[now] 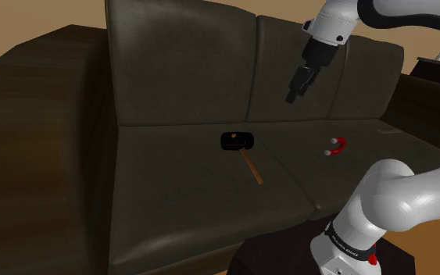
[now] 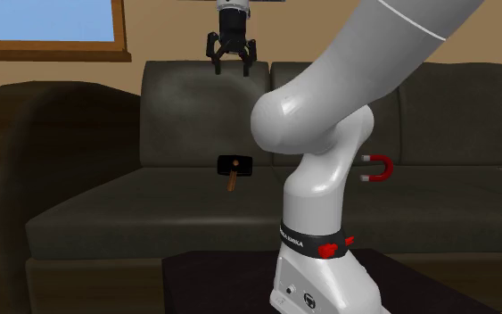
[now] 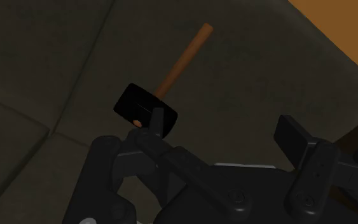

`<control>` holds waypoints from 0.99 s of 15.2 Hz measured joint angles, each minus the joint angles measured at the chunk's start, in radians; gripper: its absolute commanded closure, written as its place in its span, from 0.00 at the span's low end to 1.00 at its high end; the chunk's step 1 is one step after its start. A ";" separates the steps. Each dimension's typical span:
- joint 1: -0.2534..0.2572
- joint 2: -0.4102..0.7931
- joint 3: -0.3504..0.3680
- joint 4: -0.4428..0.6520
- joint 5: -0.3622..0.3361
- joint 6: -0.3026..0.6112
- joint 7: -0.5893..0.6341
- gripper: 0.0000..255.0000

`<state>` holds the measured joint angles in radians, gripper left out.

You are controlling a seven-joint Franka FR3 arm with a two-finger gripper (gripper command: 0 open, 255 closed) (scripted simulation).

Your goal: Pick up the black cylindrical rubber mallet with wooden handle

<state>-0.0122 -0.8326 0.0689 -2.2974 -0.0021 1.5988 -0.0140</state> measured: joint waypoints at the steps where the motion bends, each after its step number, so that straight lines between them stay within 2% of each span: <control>1: 0.000 0.000 0.000 0.000 0.000 0.000 0.000 0.00; 6: -0.029 0.043 -0.001 -0.092 0.015 0.118 0.059 0.00; 15: -0.092 0.233 -0.006 -0.230 0.049 0.414 0.181 0.00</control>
<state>-0.1045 -0.5992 0.0630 -2.5279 0.0469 2.0129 0.1668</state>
